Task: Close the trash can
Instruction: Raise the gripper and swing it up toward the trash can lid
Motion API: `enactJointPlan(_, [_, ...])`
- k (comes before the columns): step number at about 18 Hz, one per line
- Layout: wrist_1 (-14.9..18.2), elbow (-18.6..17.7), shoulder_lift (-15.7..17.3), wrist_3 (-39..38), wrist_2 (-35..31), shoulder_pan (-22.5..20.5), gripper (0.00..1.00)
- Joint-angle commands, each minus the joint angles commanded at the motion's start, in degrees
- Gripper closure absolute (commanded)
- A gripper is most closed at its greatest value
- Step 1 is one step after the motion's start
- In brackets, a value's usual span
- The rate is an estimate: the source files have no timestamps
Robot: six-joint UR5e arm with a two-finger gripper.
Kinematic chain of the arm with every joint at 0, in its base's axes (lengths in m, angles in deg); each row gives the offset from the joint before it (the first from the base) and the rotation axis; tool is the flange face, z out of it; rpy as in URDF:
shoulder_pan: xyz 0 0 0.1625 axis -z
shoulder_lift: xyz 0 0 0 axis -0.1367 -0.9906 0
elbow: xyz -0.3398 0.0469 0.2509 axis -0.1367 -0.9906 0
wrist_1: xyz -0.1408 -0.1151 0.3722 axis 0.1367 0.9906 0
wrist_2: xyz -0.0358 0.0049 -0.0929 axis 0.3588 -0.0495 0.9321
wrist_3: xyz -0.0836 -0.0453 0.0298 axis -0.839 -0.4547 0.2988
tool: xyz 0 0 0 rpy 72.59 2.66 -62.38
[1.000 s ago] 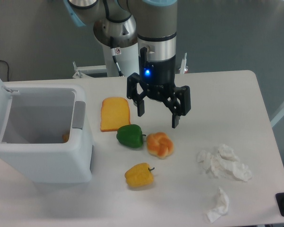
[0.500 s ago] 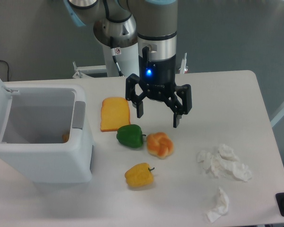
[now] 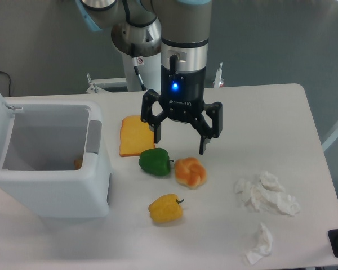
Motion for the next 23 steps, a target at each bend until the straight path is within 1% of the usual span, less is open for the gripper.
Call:
enactJointPlan(3, [0.0,0.8,0.2,-1.0,0.4,0.0,0.00])
enactJointPlan(5, [0.0,0.8,0.4,-4.4,2.1,0.1,0.00])
enactJointPlan(7, [0.0,2.2,0.2,-8.4,5.3,0.3,0.00])
enactJointPlan(9, [0.0,2.6,0.4,-11.9,8.8,0.4,0.00])
enactJointPlan(11, [0.0,3.2,0.4,-12.5,10.8,0.8,0.00])
enactJointPlan(14, [0.0,3.3,1.0,-12.5,12.2,1.6,0.00])
enactJointPlan(23, [0.0,3.3,4.0,-15.0,20.5,1.7,0.00])
